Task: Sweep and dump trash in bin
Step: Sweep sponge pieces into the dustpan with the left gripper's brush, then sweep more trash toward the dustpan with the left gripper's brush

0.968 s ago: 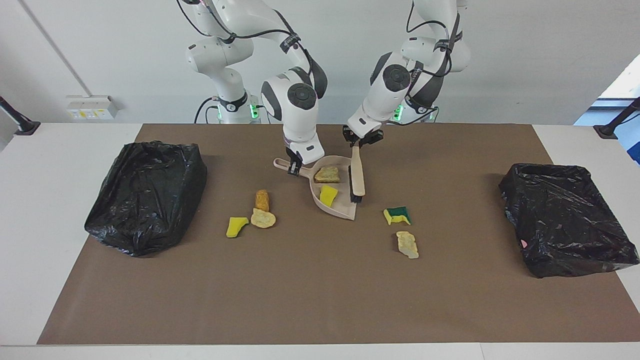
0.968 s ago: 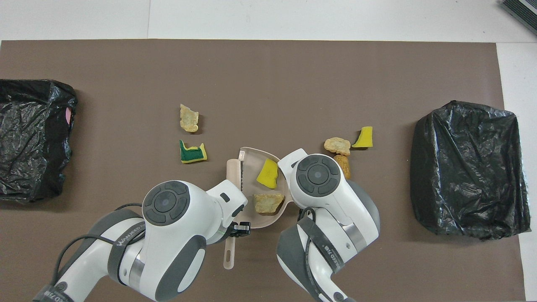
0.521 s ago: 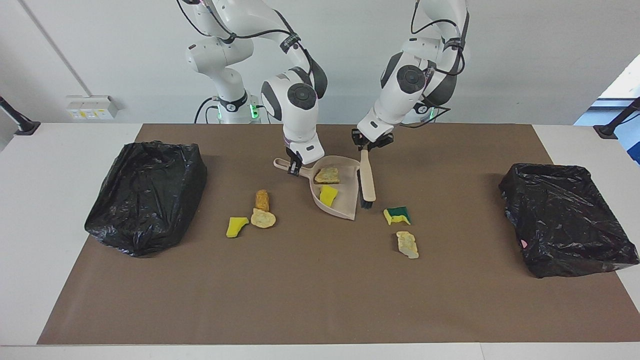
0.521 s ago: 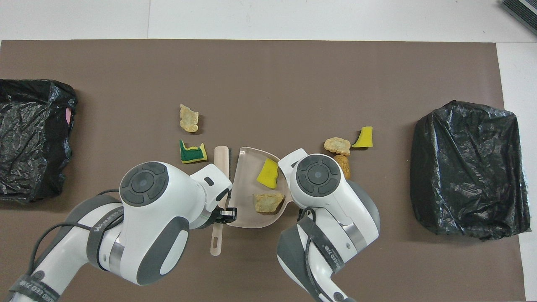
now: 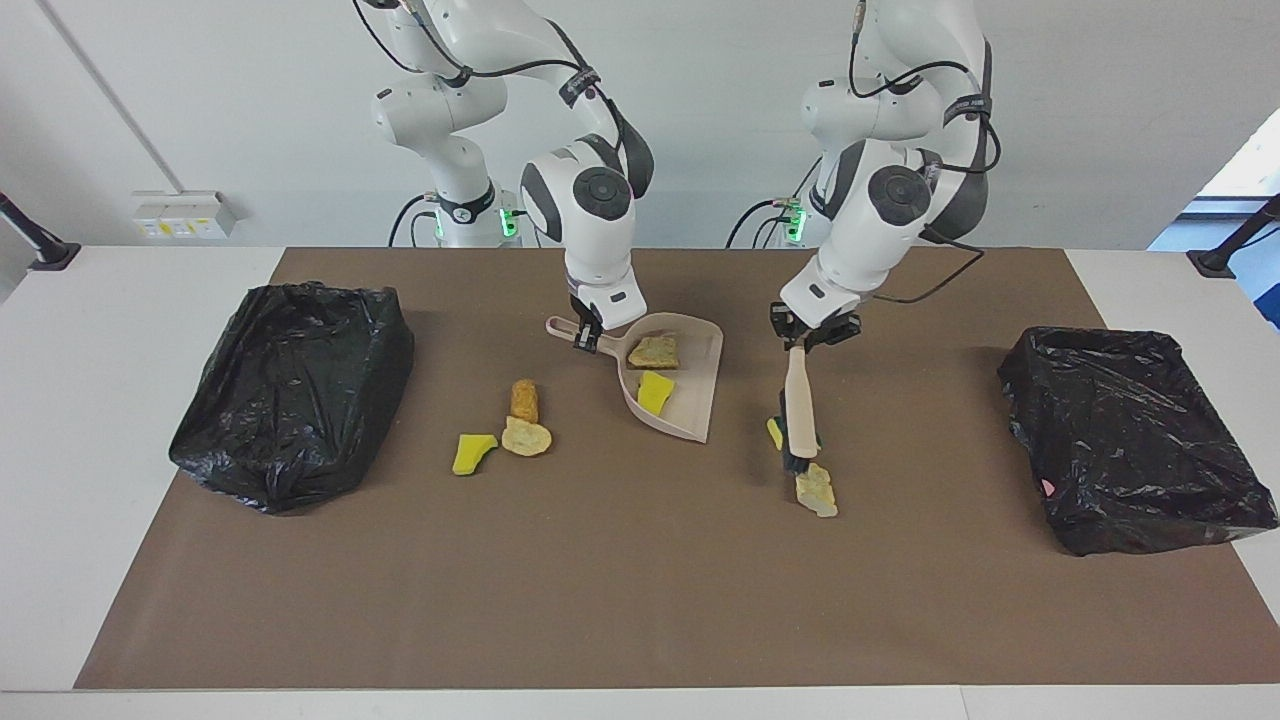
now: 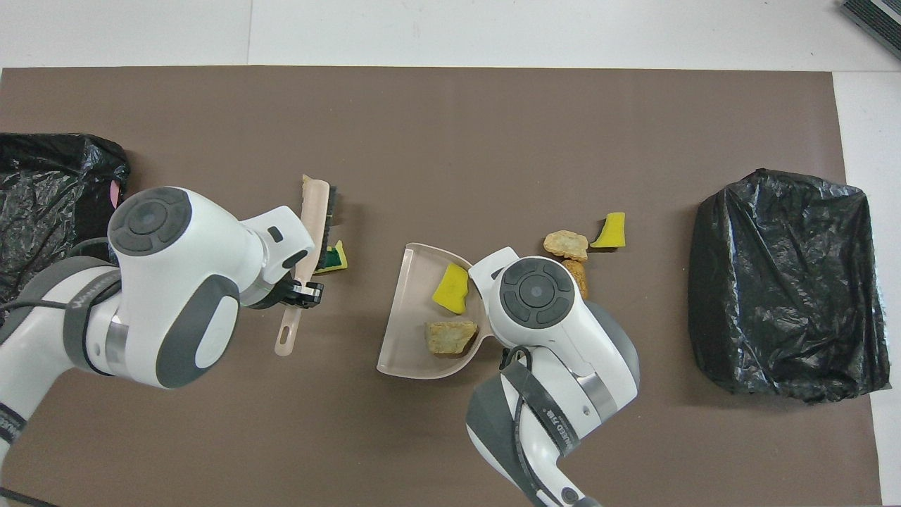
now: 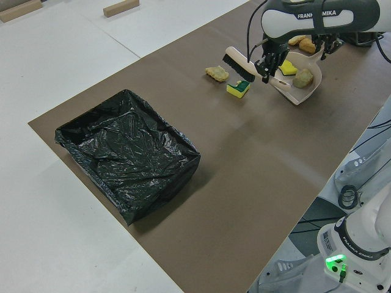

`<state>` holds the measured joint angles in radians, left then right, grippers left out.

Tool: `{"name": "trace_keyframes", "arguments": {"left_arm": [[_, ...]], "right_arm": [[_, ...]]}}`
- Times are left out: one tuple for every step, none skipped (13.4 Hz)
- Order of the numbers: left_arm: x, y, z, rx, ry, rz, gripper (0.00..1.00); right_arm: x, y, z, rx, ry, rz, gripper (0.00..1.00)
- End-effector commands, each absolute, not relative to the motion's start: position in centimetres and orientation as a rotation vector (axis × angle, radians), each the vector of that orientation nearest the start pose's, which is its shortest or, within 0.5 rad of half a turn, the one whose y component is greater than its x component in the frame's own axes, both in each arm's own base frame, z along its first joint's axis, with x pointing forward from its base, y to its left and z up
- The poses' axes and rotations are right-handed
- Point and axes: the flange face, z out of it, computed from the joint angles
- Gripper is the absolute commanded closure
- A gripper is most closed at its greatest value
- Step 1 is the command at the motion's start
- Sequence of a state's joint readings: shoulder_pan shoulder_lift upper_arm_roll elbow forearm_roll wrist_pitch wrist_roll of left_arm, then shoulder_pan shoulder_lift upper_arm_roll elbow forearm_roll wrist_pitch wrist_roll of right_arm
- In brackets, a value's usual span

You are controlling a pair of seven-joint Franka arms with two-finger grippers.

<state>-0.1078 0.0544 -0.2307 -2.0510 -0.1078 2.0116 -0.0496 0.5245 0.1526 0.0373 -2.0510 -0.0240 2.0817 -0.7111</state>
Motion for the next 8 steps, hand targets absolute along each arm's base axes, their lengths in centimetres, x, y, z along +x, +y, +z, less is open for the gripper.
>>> {"name": "trace_keyframes", "arguments": {"left_arm": [[55.5, -15.8, 41.1, -3.19, 0.457, 0.157, 1.0], [56.5, -15.0, 40.9, -3.19, 0.463, 0.15, 1.0], [57.6, -13.8, 40.8, -3.141, 0.499, 0.123, 1.0], [58.4, -13.3, 40.4, -3.096, 0.552, 0.116, 1.0], [58.9, -13.0, 39.6, -3.091, 0.558, 0.127, 1.0], [59.1, -12.3, 38.4, -3.092, 0.545, 0.163, 1.0], [58.8, -12.2, 37.9, -3.09, 0.55, 0.185, 1.0], [58.4, -12.0, 37.4, -3.088, 0.545, 0.218, 1.0]], "right_arm": [[50.0, 30.7, 36.1, -2.569, -1.815, 0.119, 1.0], [50.7, 31.2, 36.1, -2.595, -1.78, 0.106, 1.0], [51.1, 32.0, 36.0, -2.607, -1.756, 0.096, 1.0], [51.4, 32.8, 36.4, -2.614, -1.741, 0.074, 1.0], [51.7, 33.0, 36.2, -2.622, -1.729, 0.072, 1.0], [51.9, 33.2, 36.0, -2.627, -1.72, 0.074, 1.0], [51.9, 33.3, 35.2, -2.627, -1.717, 0.105, 1.0], [51.6, 33.7, 34.7, -2.64, -1.705, 0.129, 1.0]]}}
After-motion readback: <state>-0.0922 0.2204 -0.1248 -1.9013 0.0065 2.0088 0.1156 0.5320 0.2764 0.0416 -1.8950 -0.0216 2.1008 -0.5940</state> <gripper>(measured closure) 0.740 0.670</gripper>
